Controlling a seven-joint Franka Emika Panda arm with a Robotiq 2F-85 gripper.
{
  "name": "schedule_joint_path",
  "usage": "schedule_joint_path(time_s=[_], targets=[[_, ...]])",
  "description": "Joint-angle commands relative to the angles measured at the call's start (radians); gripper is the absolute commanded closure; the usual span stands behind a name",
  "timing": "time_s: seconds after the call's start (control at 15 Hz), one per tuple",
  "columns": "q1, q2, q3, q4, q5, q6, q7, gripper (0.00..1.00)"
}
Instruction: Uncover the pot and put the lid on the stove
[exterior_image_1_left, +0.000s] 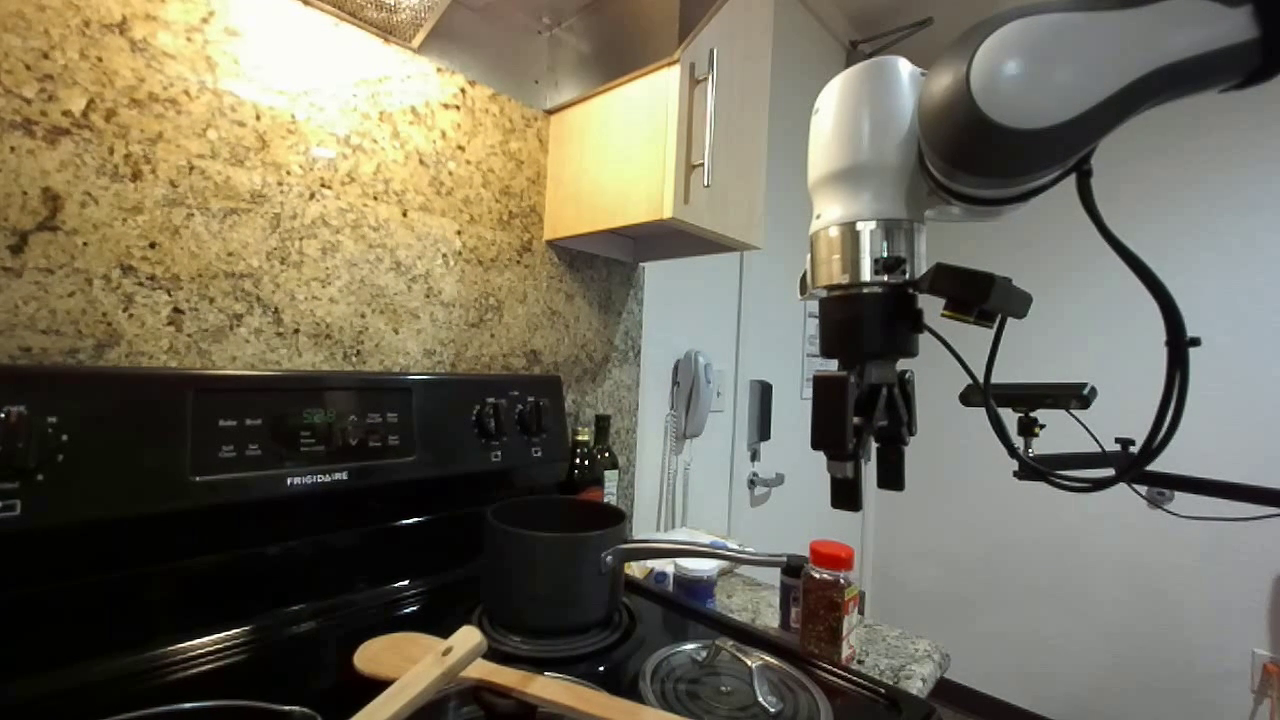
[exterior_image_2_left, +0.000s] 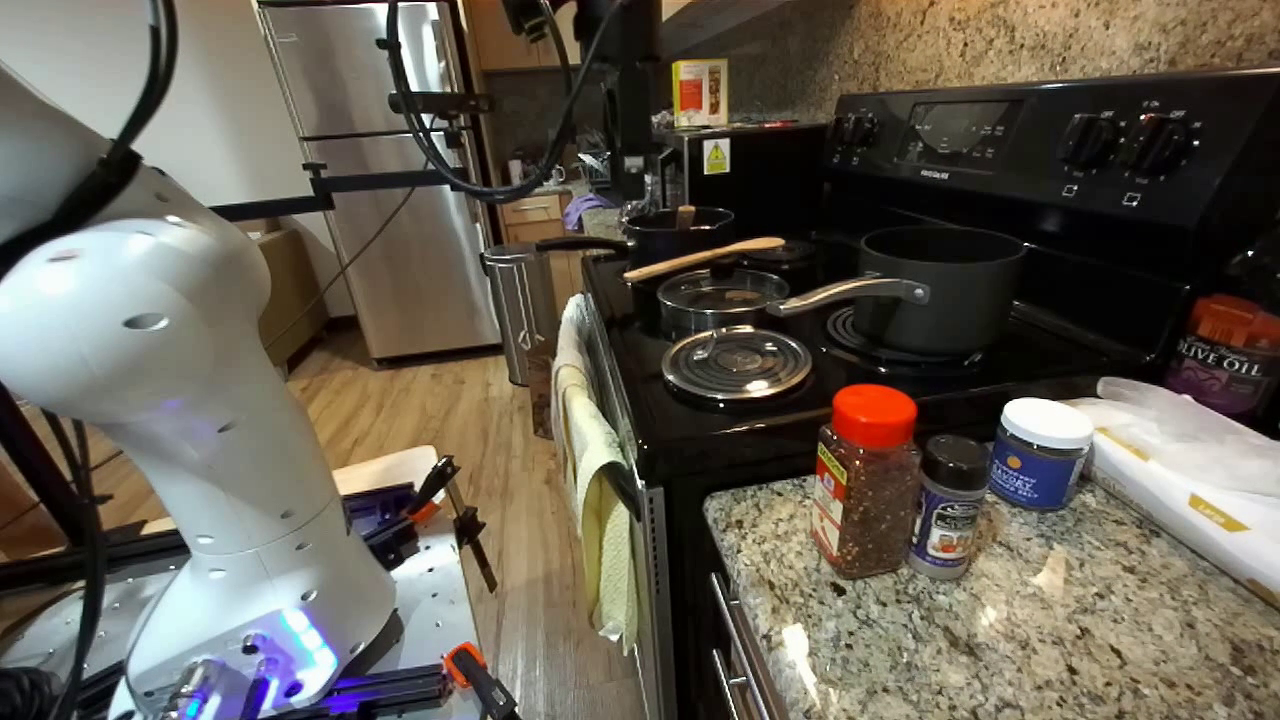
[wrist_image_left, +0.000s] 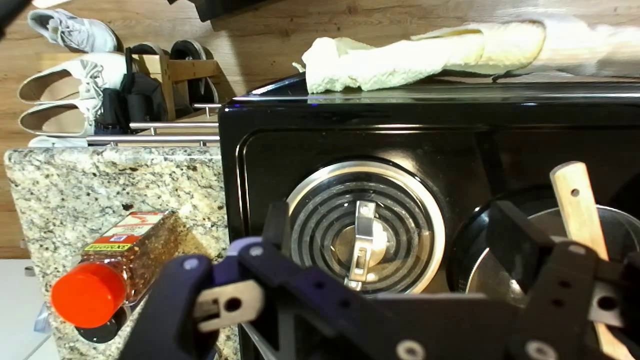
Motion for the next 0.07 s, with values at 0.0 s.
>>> schedule_joint_path(time_s=[0.0], targets=[[-0.017, 0.000, 0.013, 0.002, 0.007, -0.003, -0.007, 0.00]])
